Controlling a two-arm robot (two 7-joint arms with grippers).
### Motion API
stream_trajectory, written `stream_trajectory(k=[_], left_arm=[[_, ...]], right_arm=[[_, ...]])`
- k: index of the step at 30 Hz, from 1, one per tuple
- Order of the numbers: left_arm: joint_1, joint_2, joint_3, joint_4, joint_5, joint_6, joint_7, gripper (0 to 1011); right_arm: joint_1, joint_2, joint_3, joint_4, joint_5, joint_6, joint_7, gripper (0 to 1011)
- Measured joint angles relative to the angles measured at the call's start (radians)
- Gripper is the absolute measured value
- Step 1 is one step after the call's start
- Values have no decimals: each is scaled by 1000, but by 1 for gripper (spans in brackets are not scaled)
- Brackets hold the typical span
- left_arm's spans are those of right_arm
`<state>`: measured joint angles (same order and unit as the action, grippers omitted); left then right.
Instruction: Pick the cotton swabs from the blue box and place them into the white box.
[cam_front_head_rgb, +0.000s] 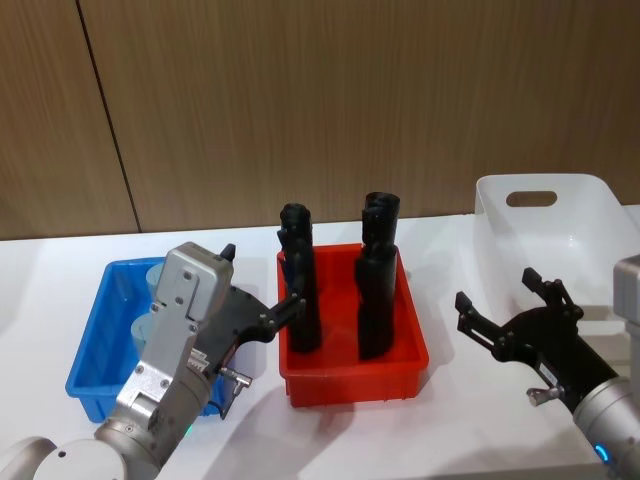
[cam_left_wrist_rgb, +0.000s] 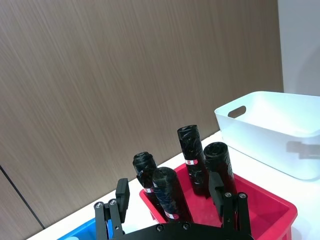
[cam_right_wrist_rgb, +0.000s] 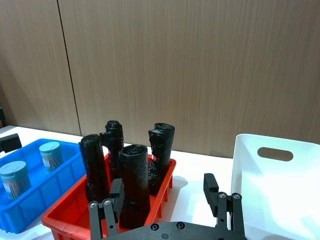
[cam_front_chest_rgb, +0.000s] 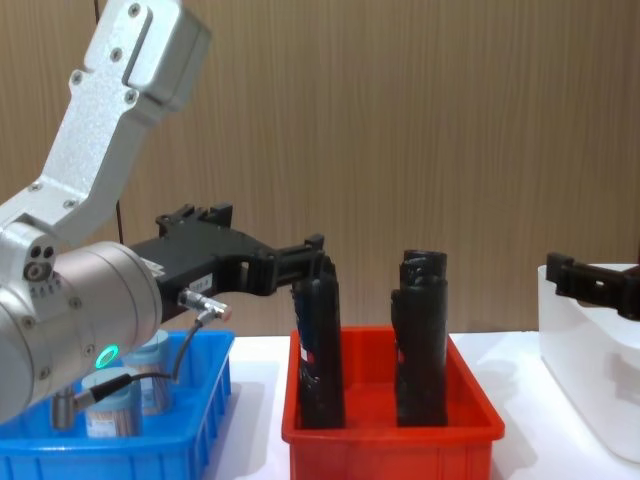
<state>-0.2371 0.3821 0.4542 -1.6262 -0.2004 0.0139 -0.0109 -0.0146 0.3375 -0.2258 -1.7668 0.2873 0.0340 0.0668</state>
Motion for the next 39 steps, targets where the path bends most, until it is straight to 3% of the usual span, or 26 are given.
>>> stream_trajectory(k=[12, 27, 39], left_arm=[[-8, -11, -1, 1, 7, 19, 11, 1004], [-53, -42, -17, 47, 36, 132, 29, 1004], [-66, -40, -46, 86, 0, 182, 35, 1004]], right_arm=[[0, 0, 0, 0, 0, 0, 0, 1002], [0, 0, 0, 0, 0, 0, 0, 1002], [0, 0, 0, 0, 0, 0, 0, 1002]])
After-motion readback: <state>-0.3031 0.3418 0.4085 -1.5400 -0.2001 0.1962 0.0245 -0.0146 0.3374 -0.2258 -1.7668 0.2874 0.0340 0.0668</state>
